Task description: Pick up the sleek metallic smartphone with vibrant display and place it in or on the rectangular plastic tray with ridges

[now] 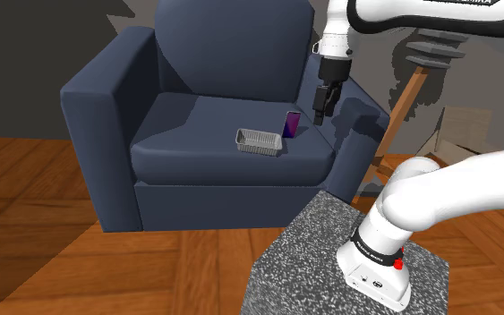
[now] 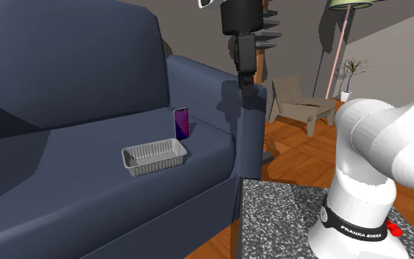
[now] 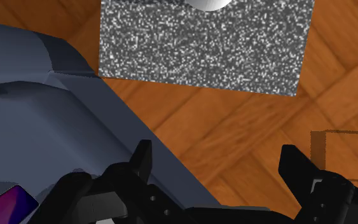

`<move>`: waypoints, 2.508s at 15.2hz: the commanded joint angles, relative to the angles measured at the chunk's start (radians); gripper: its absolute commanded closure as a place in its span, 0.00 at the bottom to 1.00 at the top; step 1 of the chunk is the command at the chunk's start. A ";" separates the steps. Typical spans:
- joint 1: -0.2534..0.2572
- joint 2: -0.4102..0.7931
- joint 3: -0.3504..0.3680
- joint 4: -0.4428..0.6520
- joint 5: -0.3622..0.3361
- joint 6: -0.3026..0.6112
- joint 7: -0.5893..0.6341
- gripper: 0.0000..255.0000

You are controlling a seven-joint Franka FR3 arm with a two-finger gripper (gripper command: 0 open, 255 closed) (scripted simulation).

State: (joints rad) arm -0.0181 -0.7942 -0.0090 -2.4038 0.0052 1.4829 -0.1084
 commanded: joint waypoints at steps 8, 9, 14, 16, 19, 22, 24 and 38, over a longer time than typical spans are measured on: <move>-0.029 0.143 -0.128 0.018 -0.132 0.110 -0.199 0.00; -0.032 0.168 -0.146 0.026 -0.148 0.127 -0.226 0.00; -0.046 0.310 -0.229 0.084 -0.214 0.212 -0.358 0.00; -0.050 0.372 -0.260 0.116 -0.232 0.245 -0.410 0.00; -0.056 0.472 -0.302 0.173 -0.249 0.292 -0.489 0.00; -0.061 0.578 -0.341 0.241 -0.254 0.336 -0.568 0.00; -0.066 0.652 -0.363 0.292 -0.250 0.362 -0.621 0.00; -0.180 1.189 -0.409 0.782 -0.135 0.430 -0.961 0.00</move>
State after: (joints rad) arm -0.1836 0.3558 -0.4191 -1.6682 -0.1406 1.9180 -1.0460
